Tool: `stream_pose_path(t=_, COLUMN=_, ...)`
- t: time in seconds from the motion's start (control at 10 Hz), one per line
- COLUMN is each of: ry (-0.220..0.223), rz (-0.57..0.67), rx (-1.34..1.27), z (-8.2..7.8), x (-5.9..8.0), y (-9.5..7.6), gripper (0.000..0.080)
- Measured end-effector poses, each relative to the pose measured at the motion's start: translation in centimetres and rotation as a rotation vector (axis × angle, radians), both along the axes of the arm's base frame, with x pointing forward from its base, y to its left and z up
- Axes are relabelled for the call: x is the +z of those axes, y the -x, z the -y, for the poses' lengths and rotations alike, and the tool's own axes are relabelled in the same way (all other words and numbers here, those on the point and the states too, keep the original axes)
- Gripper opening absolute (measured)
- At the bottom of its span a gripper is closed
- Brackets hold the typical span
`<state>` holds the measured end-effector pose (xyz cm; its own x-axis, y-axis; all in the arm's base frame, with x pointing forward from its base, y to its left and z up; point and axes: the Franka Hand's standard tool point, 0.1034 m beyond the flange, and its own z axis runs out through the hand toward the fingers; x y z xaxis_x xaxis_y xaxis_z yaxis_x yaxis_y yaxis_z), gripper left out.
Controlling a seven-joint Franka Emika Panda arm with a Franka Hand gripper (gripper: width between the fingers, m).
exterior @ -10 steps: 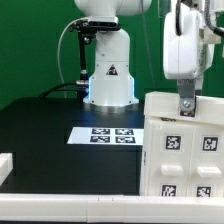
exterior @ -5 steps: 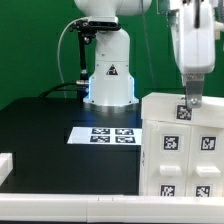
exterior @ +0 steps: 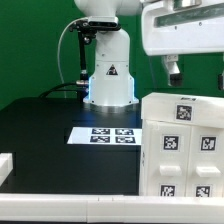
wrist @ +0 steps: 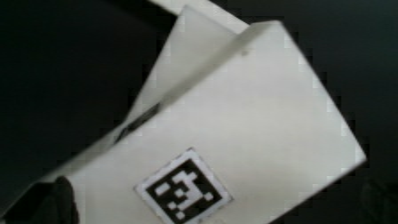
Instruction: Assemble cabinet
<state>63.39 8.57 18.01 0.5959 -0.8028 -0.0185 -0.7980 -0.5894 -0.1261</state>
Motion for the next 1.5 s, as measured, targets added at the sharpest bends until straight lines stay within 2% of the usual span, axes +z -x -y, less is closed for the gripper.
stream_pose_path(t=0.2, ry=0.072, rz=0.022, rx=0.424, z=0.1, x=-0.6, y=-0.2, gripper=0.0797)
stream_pose_path(t=0.3, ry=0.087, rz=0.033, rx=0.600, z=-0.2, x=-0.5, y=-0.6, gripper=0.0797)
stream_pose_path(t=0.4, ry=0.112, rz=-0.001, rx=0.684, z=-1.0, x=-0.3, y=-0.4, gripper=0.0797)
stream_pose_path(t=0.7, ry=0.136, rz=0.011, rx=0.903, z=-0.7, x=-0.3, y=-0.5, gripper=0.0797)
stream_pose_path(t=0.8, ry=0.157, rz=0.011, rx=1.098, z=-0.6, x=-0.1, y=-0.5, gripper=0.0797)
stream_pose_path(t=0.9, ry=0.159, rz=-0.003, rx=1.277, z=-0.8, x=0.0, y=-0.4, gripper=0.0797)
stream_pose_path(t=1.0, ry=0.146, rz=-0.017, rx=1.354, z=-0.8, x=0.1, y=-0.2, gripper=0.0797)
stream_pose_path(t=1.3, ry=0.169, rz=-0.010, rx=1.506, z=-0.1, x=0.1, y=-0.3, gripper=0.0797)
stream_pose_path(t=1.5, ry=0.265, rz=0.016, rx=1.784, z=-0.1, x=-0.4, y=-1.0, gripper=0.0797)
